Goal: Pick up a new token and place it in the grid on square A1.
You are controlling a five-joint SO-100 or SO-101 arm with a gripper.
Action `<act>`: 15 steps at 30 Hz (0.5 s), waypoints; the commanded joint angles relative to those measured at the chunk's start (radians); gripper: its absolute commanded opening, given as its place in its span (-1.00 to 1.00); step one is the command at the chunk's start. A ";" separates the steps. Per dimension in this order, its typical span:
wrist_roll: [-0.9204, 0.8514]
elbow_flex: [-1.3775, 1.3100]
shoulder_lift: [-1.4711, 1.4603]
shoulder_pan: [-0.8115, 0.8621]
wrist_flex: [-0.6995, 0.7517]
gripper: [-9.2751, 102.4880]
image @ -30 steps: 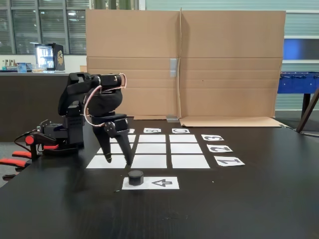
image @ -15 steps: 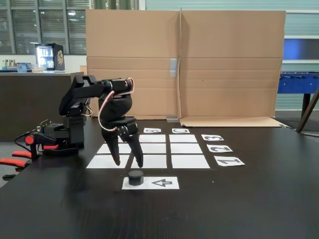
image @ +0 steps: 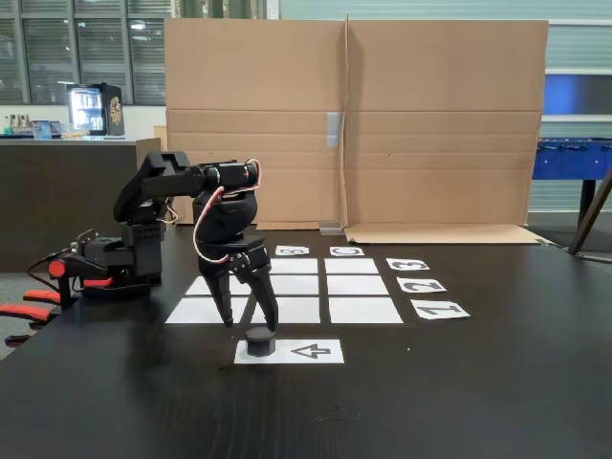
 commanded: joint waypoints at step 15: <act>-0.018 -0.129 -0.067 -0.009 0.005 -0.28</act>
